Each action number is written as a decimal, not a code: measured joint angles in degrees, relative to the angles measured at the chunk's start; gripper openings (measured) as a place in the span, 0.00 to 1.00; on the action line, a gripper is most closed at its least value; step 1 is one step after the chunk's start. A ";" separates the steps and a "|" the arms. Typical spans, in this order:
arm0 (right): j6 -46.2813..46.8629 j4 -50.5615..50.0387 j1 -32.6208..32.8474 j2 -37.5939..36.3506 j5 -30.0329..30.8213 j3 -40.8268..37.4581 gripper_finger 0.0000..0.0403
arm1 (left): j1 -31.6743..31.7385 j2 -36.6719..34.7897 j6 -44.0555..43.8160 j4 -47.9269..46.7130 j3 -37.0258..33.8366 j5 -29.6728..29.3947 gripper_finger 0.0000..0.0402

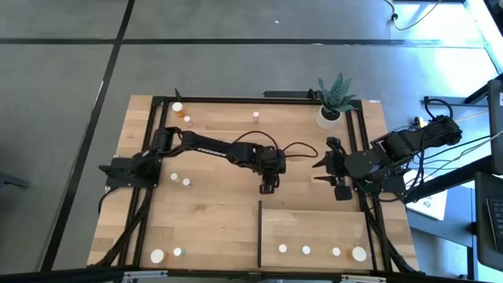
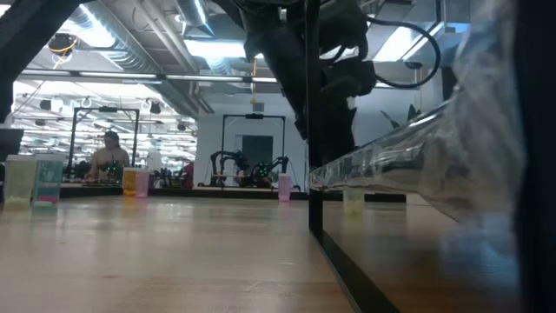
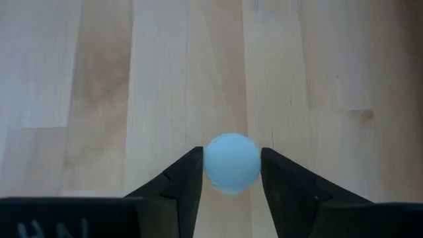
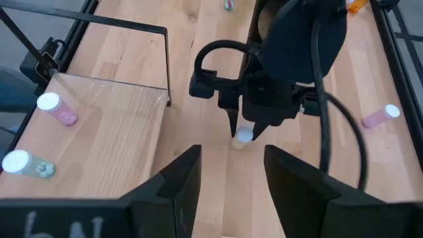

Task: Pick and place medicine bottles onto shelf by color
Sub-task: Put the bottom yellow pill bottle on the shelf aligned with the other yellow pill bottle

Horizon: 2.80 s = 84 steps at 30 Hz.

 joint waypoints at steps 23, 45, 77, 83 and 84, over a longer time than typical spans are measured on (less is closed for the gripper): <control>-2.21 0.00 -0.07 0.12 -1.19 0.00 0.41 | 0.12 -11.47 3.19 -2.39 0.00 -3.80 0.36; -6.25 7.21 -13.77 17.66 -11.85 -0.02 0.41 | -8.22 -33.94 0.14 -20.07 0.02 -14.01 0.36; -11.04 14.26 -19.75 35.10 -13.11 -0.02 0.57 | -16.20 -39.74 -6.26 -30.34 0.04 -20.44 0.36; -13.53 14.56 -22.36 37.68 -13.05 -0.02 0.56 | -16.20 -39.74 -6.44 -30.36 0.04 -20.44 0.36; -13.61 14.63 -22.82 37.98 -13.44 -0.02 0.56 | -16.20 -39.74 -6.44 -30.36 0.04 -20.44 0.36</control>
